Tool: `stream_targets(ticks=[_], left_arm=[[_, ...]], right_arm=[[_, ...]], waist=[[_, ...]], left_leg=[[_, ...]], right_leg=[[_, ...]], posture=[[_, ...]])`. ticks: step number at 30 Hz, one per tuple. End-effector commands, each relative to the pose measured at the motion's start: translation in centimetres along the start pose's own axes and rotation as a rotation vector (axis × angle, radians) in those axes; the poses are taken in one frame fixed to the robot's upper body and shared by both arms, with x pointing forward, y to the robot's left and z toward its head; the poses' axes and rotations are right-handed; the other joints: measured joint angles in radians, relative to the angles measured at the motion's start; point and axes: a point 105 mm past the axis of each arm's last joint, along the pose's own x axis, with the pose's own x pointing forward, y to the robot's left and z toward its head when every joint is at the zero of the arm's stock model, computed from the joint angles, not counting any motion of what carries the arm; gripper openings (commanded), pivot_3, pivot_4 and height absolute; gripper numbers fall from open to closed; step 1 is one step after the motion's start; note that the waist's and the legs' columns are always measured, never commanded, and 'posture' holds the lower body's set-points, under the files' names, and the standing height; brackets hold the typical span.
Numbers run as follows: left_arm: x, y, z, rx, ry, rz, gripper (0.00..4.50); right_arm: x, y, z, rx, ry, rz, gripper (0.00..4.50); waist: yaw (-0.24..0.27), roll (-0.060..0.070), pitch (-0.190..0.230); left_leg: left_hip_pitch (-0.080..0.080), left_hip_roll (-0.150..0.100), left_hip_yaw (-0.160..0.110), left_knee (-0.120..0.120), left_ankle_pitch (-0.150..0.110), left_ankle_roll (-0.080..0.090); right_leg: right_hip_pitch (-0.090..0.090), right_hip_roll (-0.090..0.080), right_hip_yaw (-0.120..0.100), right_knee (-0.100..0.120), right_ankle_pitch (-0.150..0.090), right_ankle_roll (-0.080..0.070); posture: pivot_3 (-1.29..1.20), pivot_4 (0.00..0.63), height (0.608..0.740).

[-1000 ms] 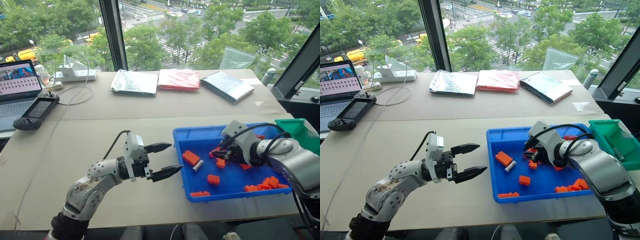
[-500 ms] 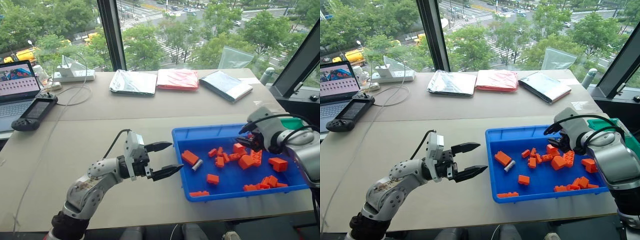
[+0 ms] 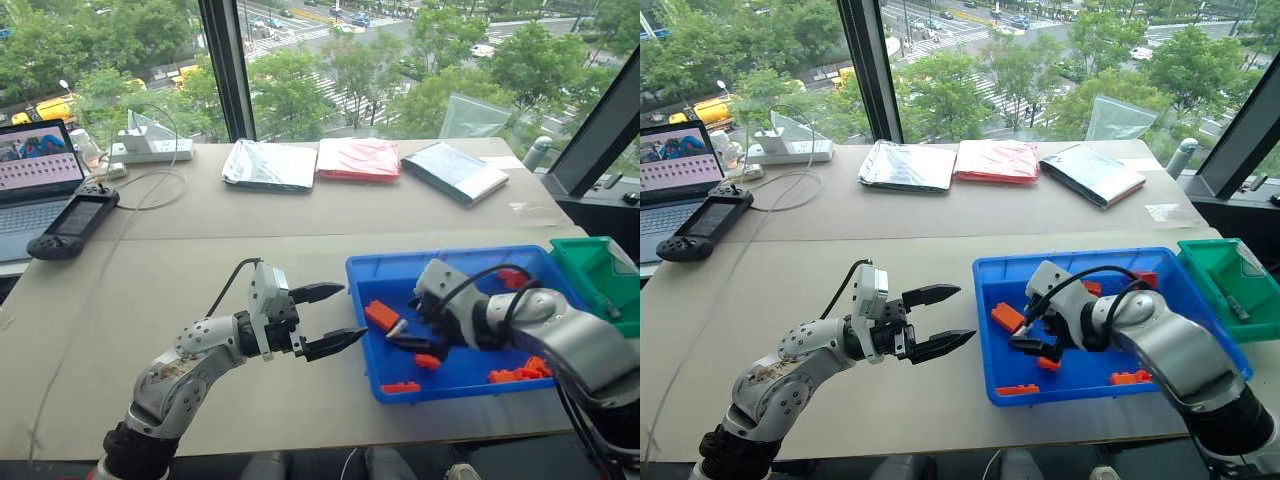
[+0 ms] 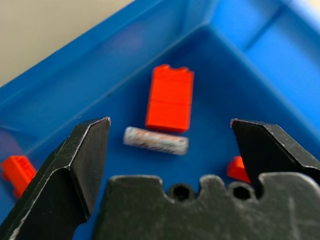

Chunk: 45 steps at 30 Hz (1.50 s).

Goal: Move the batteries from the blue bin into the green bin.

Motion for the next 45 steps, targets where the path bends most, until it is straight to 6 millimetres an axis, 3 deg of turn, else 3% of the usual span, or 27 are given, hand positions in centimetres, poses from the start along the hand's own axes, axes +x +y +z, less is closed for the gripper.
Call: stream_targets(ticks=[1, 7, 18, 21, 28, 45], left_arm=[[0.2, -0.4, 0.7, 0.031, -0.020, -0.016, 4.50], [0.3, -0.5, 0.8, 0.031, -0.026, -0.013, 4.50], [0.3, -0.5, 0.8, 0.028, -0.027, -0.014, 4.50], [0.3, -0.5, 0.8, 0.026, -0.026, -0.015, 4.50], [0.3, -0.4, 0.7, 0.024, -0.024, -0.014, 4.50], [0.2, -0.3, 0.7, 0.024, -0.028, -0.004, 4.50]], right_arm=[[0.3, -0.9, -0.1, -0.001, 0.015, -0.039, 4.47], [1.6, -1.0, -1.6, 0.052, 0.058, -0.040, 4.47], [1.4, -0.9, -2.5, 0.059, 0.082, -0.031, 4.47], [1.0, -0.9, -2.6, 0.050, 0.089, -0.026, 3.77], [-0.3, -0.6, -3.3, -0.007, 0.109, 0.017, 3.77], [1.2, -1.0, -3.2, -0.050, 0.091, 0.014, 3.77]], waist=[[0.002, 0.000, 0.000], [0.000, 0.000, 0.000], [0.000, 0.000, 0.000], [0.000, 0.000, 0.000], [0.000, 0.000, 0.000], [0.000, -0.001, 0.000]], left_leg=[[0.000, 0.000, 0.000, 0.000, 0.000, 0.000], [0.000, 0.000, 0.000, -0.001, 0.000, 0.000], [0.002, 0.000, 0.000, 0.000, 0.000, 0.000], [0.002, 0.000, 0.000, 0.000, 0.000, 0.000], [0.002, 0.000, 0.000, 0.000, 0.000, 0.000], [0.003, 0.000, 0.000, -0.001, 0.000, 0.000]], right_leg=[[0.000, 0.000, 0.000, 0.000, 0.000, 0.000], [-0.001, 0.000, 0.000, 0.000, 0.000, 0.000], [0.001, 0.001, 0.000, 0.000, 0.000, 0.000], [0.002, 0.000, 0.000, 0.000, 0.000, 0.000], [0.002, 0.000, 0.000, 0.000, 0.000, 0.000], [0.003, 0.001, 0.000, 0.000, 0.000, 0.000]], posture=[[0.00, 0.150, 0.740], [0.00, 0.150, 0.740], [0.00, 0.150, 0.740], [0.00, 0.150, 0.740], [0.00, 0.150, 0.740], [0.00, 0.150, 0.740]])
